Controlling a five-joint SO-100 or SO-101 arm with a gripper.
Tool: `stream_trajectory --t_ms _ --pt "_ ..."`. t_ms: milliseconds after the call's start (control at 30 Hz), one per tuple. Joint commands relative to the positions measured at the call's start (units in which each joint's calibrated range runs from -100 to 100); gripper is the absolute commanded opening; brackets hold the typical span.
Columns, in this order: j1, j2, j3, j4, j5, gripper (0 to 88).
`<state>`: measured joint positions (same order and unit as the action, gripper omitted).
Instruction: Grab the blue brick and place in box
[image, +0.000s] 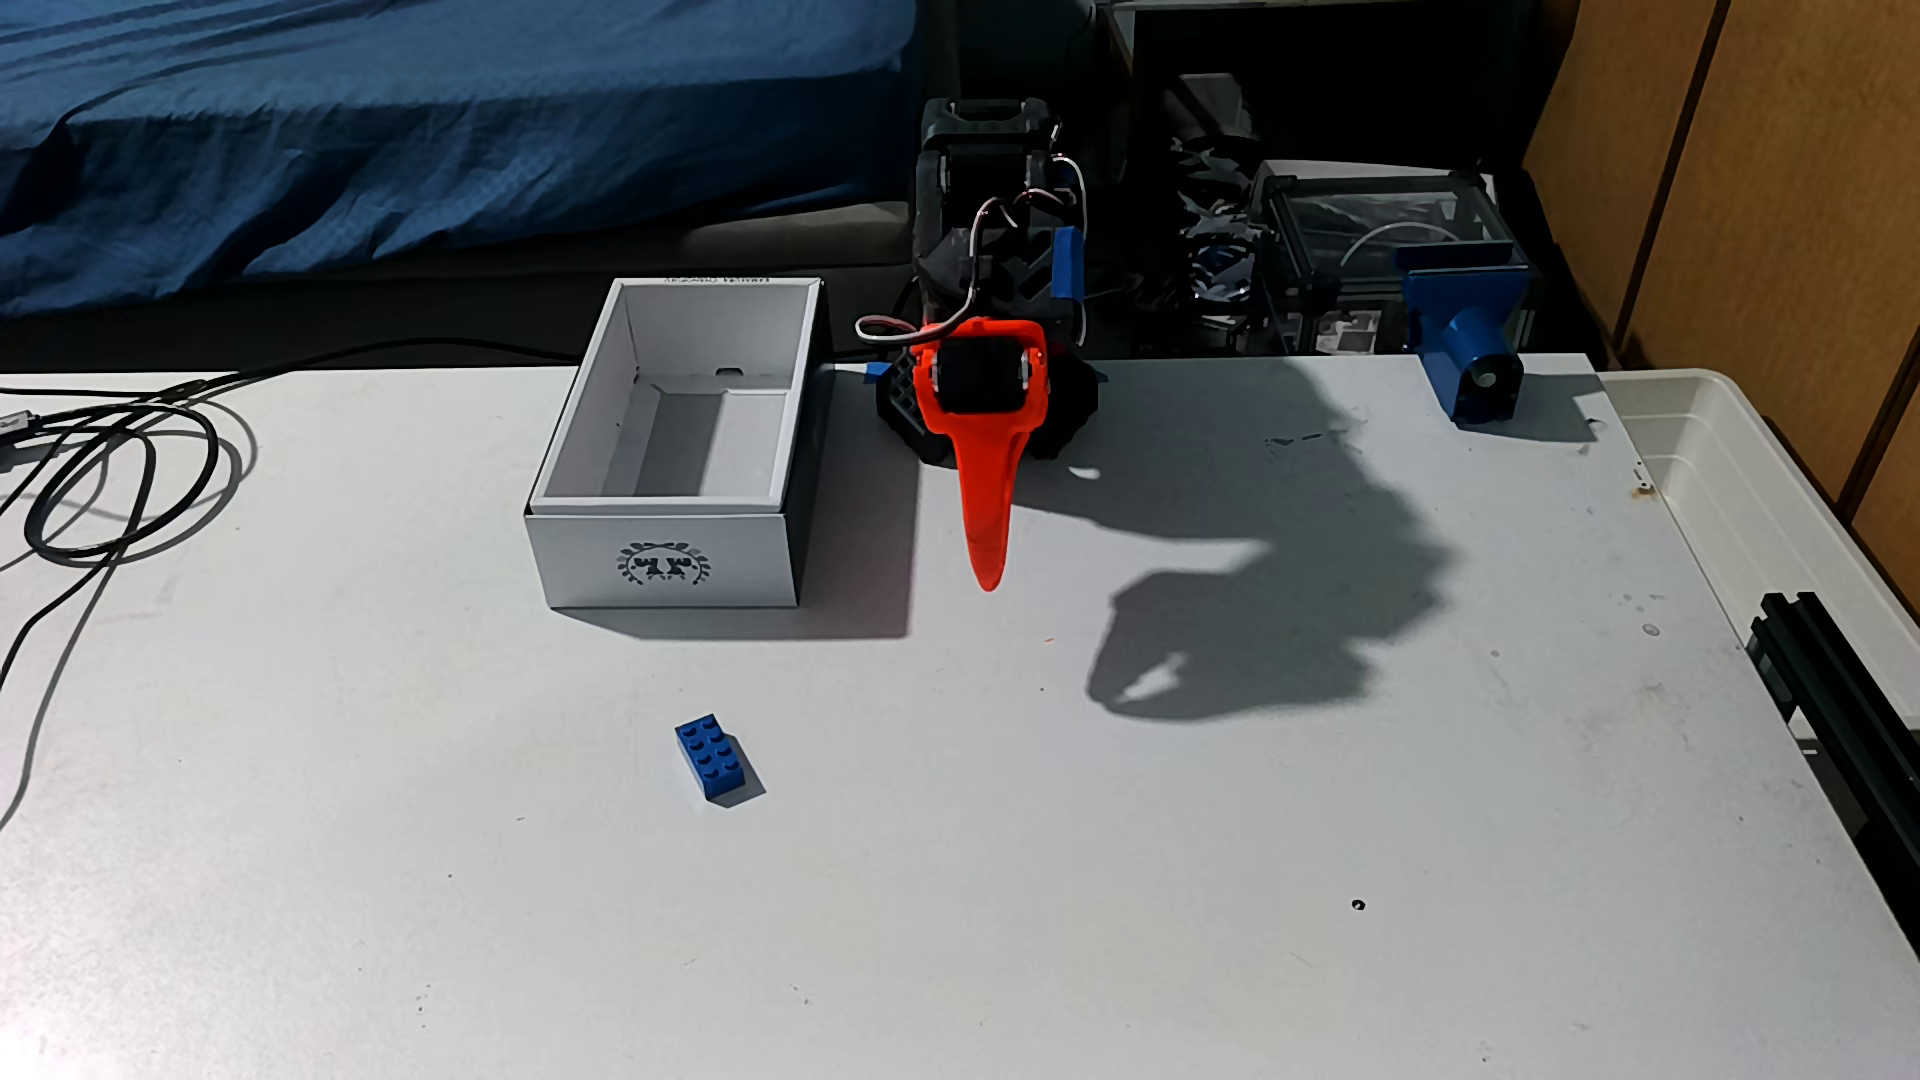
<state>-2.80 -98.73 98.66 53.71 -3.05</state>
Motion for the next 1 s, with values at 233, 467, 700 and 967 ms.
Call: stream_trajectory --t_ms 233,467,700,967 --pt "0.4 -0.4 -0.2 0.3 0.1 1.0" --pt "1.3 -0.5 -1.6 -0.5 0.3 1.0" --pt "13.5 -0.3 -7.5 0.4 0.3 0.9" --pt "22.6 0.4 -15.3 0.8 0.3 1.2"
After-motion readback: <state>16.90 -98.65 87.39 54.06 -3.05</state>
